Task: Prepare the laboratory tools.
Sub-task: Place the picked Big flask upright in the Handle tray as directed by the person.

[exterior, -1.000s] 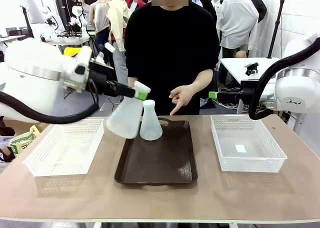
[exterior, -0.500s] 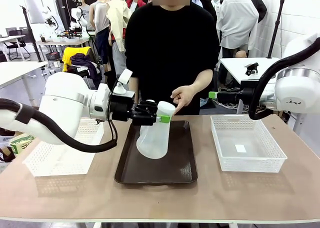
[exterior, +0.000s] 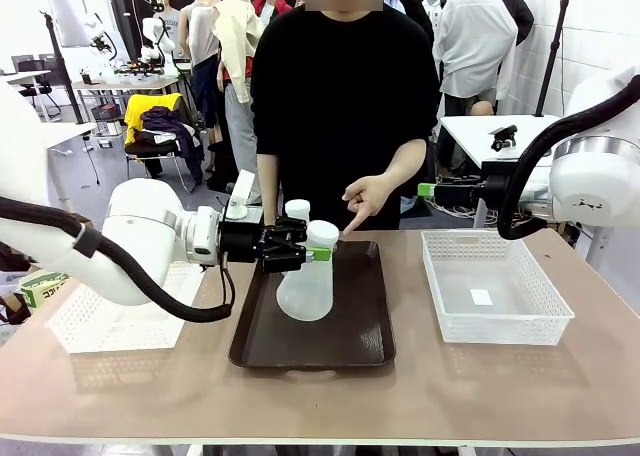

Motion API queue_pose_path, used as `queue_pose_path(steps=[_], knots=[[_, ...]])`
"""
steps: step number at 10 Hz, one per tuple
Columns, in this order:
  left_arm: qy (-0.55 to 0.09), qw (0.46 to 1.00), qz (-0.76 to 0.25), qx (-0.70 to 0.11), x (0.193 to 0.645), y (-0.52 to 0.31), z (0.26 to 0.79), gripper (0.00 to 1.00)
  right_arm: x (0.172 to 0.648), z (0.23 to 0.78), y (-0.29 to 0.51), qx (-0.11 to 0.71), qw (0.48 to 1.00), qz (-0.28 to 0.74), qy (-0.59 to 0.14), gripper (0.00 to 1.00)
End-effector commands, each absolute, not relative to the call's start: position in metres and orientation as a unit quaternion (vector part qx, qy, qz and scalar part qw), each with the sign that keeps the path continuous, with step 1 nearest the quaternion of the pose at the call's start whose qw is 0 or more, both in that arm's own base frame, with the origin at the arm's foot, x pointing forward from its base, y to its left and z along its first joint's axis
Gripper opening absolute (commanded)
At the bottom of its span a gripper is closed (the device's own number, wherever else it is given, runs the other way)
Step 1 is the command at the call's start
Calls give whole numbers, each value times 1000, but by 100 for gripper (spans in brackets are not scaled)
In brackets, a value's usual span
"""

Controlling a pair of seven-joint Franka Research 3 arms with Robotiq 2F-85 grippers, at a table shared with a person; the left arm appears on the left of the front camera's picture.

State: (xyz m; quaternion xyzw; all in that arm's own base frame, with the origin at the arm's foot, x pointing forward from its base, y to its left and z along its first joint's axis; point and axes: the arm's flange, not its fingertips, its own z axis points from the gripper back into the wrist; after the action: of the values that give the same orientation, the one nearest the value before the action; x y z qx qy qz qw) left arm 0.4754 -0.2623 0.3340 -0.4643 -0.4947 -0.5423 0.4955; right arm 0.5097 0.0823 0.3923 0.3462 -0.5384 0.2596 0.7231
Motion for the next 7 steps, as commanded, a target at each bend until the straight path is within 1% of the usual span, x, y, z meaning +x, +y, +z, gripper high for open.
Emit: queue_pose_path(steps=[1, 3, 7], knots=[[-519, 478, -500, -502, 489, -268, 323, 0, 509, 392, 83, 342, 726, 258, -537, 100], [-522, 480, -486, -511, 492, -266, 315, 0, 509, 392, 83, 342, 726, 258, -537, 100], [-495, 517, -493, -494, 504, -262, 302, 0, 509, 392, 83, 342, 726, 258, -537, 100]])
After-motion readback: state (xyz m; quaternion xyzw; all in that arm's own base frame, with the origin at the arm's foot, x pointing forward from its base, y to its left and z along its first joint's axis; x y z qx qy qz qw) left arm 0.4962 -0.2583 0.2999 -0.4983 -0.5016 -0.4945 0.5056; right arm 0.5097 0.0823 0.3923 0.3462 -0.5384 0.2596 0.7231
